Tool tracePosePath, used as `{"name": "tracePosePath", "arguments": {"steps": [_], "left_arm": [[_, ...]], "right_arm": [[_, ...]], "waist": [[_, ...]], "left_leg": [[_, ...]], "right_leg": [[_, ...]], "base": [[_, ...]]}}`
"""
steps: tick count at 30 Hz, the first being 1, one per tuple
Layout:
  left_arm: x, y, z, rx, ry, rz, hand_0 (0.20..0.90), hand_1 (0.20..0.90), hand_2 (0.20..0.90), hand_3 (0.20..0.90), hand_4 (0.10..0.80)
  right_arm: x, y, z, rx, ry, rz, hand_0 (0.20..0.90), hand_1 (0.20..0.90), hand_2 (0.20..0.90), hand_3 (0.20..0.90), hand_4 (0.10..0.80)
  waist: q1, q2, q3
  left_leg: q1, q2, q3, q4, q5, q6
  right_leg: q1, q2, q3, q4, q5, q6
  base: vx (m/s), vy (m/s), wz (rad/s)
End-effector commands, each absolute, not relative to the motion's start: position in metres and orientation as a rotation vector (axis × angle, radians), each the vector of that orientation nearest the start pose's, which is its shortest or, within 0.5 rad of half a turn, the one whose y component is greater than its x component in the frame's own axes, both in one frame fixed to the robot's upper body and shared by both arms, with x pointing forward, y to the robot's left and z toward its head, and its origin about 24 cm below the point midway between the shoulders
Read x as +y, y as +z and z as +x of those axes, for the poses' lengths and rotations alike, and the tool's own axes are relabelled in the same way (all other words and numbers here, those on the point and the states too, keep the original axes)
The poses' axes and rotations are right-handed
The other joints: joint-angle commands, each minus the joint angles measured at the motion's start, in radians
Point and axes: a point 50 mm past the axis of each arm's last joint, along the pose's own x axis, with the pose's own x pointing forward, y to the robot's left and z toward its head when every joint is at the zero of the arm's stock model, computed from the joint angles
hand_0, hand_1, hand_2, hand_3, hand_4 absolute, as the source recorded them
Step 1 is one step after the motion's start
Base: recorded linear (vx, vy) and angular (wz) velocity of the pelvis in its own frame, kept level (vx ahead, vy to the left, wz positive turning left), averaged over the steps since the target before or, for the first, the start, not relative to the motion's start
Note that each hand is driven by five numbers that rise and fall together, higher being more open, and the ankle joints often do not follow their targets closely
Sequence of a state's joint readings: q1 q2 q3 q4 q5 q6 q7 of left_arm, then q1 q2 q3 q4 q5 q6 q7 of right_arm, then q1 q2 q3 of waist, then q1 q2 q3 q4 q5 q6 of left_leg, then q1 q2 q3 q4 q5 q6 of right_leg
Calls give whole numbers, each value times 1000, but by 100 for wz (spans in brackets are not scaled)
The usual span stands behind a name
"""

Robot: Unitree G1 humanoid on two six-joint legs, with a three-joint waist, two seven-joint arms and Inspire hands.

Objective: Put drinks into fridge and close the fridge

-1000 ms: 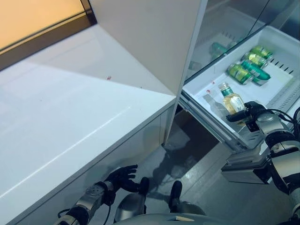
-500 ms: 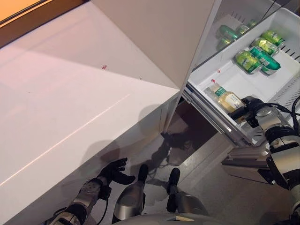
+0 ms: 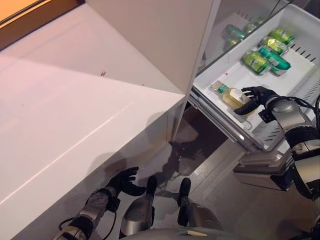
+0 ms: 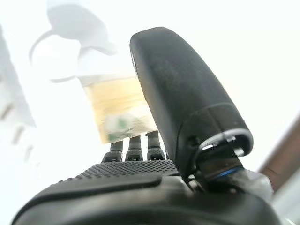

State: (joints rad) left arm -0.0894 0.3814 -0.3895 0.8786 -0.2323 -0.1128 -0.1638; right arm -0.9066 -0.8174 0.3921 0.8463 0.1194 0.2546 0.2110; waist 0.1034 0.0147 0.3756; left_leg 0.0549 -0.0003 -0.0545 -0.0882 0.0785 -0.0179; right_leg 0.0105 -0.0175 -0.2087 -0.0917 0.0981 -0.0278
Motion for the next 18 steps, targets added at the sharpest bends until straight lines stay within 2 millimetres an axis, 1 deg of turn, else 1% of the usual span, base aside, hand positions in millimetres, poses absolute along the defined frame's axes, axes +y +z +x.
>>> {"name": "tracePosePath", "arguments": {"steps": [1, 3, 6, 9, 11, 13, 15, 18], "left_arm": [[225, -108, 183, 745, -263, 296, 900, 900, 900, 900, 800], [226, -111, 178, 765, -257, 295, 900, 900, 900, 900, 800], [226, -117, 167, 797, -260, 294, 900, 900, 900, 900, 800], [225, -123, 158, 826, -264, 290, 900, 900, 900, 900, 800], [223, -127, 153, 841, -269, 287, 900, 900, 900, 900, 800], [221, -129, 149, 854, -272, 281, 900, 900, 900, 900, 800], [218, -132, 146, 867, -275, 274, 900, 900, 900, 900, 800], [213, -135, 144, 886, -292, 274, 900, 900, 900, 900, 800]], "right_arm": [[-316, 226, 365, 103, -105, -665, 900, 900, 900, 900, 800], [-318, 232, 358, 48, -106, -580, 900, 900, 900, 900, 800], [-326, 250, 346, -127, -189, -457, 900, 900, 900, 900, 800], [-331, 270, 331, -338, -322, -392, 900, 900, 900, 900, 800], [-332, 276, 322, -446, -403, -330, 900, 900, 900, 900, 800], [-331, 273, 314, -514, -451, -246, 900, 900, 900, 900, 800], [-334, 261, 308, -549, -491, -126, 900, 900, 900, 900, 800], [-341, 240, 303, -554, -557, 43, 900, 900, 900, 900, 800]], "waist": [[-14, -60, -118], [-26, -65, -138], [-43, -71, -174], [-60, -72, -203], [-72, -69, -217], [-83, -67, -227], [-95, -62, -236], [-102, -59, -243]], "left_leg": [[-9, -14, 95, 19, -57, 1], [9, -16, 102, 21, -67, 3], [37, -18, 112, 26, -84, 8], [58, -20, 124, 32, -101, 13], [70, -22, 131, 37, -114, 18], [78, -24, 136, 46, -126, 23], [89, -26, 142, 55, -137, 30], [99, -34, 142, 77, -159, 40]], "right_leg": [[21, -1, 34, 86, -91, 57], [35, -1, 40, 91, -98, 57], [59, -2, 49, 94, -108, 59], [77, -4, 62, 96, -116, 62], [87, -5, 75, 98, -121, 65], [93, -7, 88, 104, -127, 67], [100, -10, 101, 109, -132, 68], [110, -17, 117, 121, -138, 71]], "base": [[90, 36, -13], [102, 39, -8], [97, 44, -16], [90, 49, -12], [59, 59, -21], [56, 66, -20], [59, 58, -22], [57, 37, -27]]}}
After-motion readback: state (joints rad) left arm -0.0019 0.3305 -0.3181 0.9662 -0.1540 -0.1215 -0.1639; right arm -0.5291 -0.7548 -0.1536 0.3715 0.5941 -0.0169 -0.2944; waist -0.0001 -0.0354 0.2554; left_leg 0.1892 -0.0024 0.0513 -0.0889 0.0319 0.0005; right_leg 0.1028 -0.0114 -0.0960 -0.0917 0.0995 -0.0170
